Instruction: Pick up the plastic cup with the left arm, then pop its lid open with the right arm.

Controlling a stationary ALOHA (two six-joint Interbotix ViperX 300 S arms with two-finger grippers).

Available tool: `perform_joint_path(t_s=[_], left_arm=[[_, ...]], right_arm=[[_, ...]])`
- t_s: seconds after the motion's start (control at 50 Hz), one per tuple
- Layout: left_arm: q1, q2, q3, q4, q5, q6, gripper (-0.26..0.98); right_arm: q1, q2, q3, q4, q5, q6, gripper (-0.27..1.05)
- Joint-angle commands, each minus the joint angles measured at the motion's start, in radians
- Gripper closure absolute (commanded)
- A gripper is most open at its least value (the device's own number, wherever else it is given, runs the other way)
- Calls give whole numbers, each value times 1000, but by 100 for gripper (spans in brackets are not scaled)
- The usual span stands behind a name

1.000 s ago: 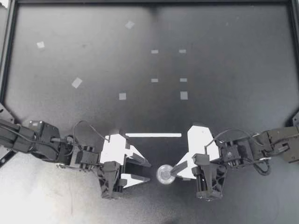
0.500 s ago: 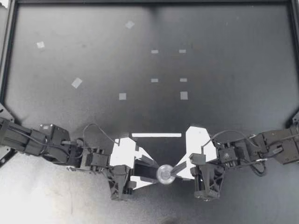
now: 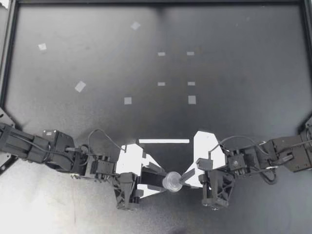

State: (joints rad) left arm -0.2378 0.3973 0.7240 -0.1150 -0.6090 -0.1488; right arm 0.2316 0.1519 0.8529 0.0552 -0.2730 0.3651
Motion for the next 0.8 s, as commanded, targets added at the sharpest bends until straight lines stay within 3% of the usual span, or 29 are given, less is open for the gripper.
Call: perform_joint_path(t_s=[0.0,0.78], left_arm=[[-3,-35,-14,-2,-2,-3,19],[8,-40,-37,-20,-2,-18,25]], right_arm=[[6,-6,-12,0,-3,2,87],[8,15,-35,-11,-9,0,87]])
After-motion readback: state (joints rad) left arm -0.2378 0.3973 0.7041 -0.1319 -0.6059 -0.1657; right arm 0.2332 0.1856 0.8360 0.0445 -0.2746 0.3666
